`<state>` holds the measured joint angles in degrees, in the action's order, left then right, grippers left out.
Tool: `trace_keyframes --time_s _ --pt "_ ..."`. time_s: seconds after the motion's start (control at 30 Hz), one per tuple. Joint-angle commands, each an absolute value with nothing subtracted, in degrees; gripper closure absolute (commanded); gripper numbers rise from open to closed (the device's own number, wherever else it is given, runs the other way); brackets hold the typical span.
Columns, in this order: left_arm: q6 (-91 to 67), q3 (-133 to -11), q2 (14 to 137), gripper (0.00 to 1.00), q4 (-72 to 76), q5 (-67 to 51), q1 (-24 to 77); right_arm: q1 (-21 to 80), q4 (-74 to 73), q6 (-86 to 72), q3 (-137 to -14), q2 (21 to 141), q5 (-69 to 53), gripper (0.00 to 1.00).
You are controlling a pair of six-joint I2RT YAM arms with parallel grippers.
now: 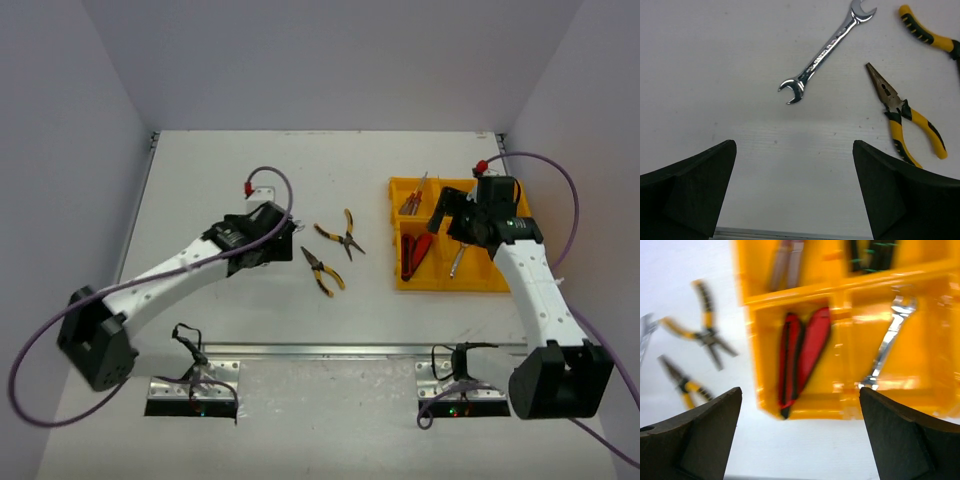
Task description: Sort the tools into containers
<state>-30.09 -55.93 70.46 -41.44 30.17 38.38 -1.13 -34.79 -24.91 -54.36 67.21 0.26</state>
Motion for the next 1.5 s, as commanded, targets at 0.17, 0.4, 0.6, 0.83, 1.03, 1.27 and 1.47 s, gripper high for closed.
trace_keyframes --time_s 0.17,0.4,0.6,0.83,1.03,1.27,1.47 --pt "-23.06 -70.74 100.29 0.0 -35.02 15.73 31.11 4.95 -30.47 -21.07 -51.13 60.01 -21.74 0.01" --pt "-14.2 -83.54 113.97 0.01 -41.15 8.22 26.76 4.92 -28.83 -20.45 -49.31 57.52 -26.36 0.01" --pt "-11.98 -85.77 117.7 0.12 -46.46 7.39 23.97 4.93 -28.35 -20.04 -49.13 55.24 -27.49 0.01" --pt "-11.15 -82.66 116.84 0.34 -47.76 6.67 22.45 4.96 -27.37 -20.21 -48.69 53.95 -29.09 0.01" --pt "-12.03 -81.66 119.0 0.56 -46.25 4.48 21.88 4.92 -26.64 -20.21 -48.43 52.57 -29.97 0.01" --pt "-13.25 -81.03 119.44 0.51 -42.75 4.46 21.88 4.92 -25.78 -20.47 -47.99 51.86 -32.63 0.01" --pt "-12.97 -80.93 119.0 0.38 -39.89 5.45 21.62 4.96 -25.93 -20.51 -48.11 52.28 -33.03 0.01"
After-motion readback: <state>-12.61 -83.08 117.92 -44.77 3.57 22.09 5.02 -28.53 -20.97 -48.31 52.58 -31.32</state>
